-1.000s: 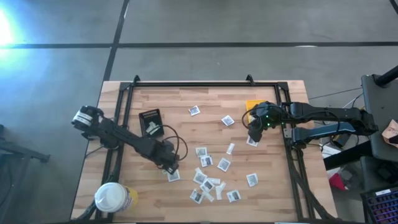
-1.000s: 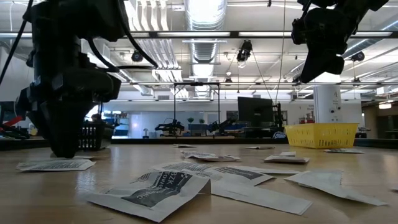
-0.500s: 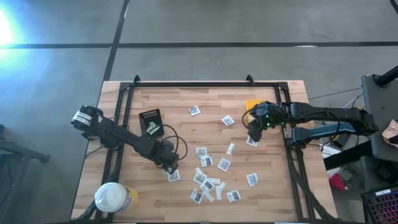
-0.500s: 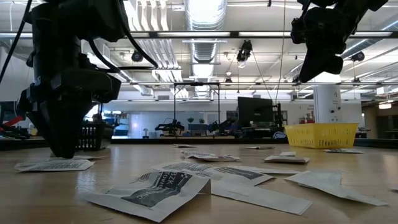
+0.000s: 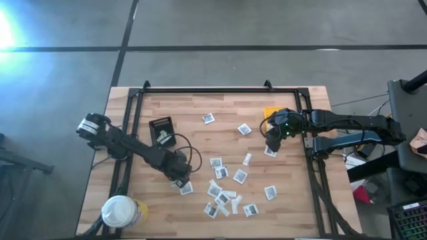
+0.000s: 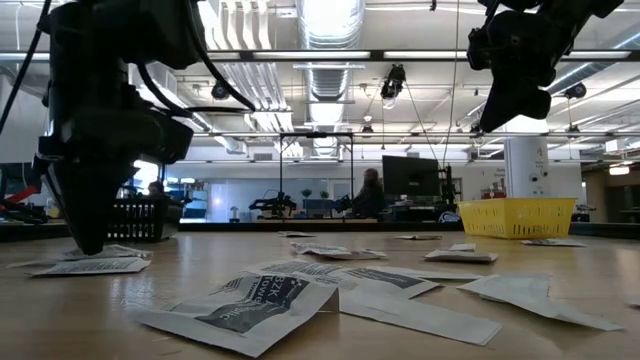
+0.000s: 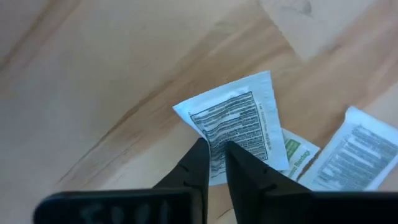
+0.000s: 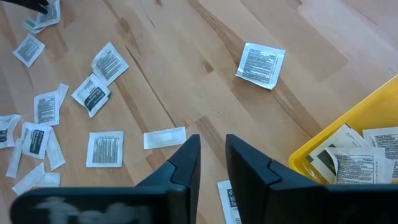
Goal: Pick & Place First Aid Supplies
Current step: Put the black pad into the yellow bin
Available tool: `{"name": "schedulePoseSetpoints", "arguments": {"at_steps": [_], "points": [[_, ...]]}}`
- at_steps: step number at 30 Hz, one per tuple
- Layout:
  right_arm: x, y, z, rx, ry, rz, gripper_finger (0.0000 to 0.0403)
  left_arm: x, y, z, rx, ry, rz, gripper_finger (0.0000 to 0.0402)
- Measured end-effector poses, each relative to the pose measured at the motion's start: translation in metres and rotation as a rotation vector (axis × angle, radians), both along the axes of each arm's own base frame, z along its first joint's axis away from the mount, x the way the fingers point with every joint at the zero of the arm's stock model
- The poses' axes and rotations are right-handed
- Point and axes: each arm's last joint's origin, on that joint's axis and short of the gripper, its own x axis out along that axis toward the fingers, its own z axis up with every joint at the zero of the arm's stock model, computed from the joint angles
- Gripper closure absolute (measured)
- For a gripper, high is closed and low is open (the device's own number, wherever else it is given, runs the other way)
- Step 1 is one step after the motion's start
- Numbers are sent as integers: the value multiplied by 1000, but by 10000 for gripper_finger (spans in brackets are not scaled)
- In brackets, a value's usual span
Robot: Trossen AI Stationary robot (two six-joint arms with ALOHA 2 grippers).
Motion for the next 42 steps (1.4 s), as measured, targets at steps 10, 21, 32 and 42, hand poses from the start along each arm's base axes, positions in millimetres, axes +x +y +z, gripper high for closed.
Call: {"name": "schedulePoseSetpoints", "arguments": {"at_steps": [10, 21, 32, 42], "points": [[0, 0, 0, 0, 0, 0, 335, 3, 0, 24, 22, -79, -82, 399], [0, 0, 0, -3, 1, 4, 332, -22, 14, 73, 130, -278, -58, 401], [0, 0, 0, -12, -1, 2, 331, -50, 38, 113, 408, -472, -4, 401], [1, 0, 1, -15, -13, -1, 343, -39, 65, 125, 553, -539, -61, 401]]}}
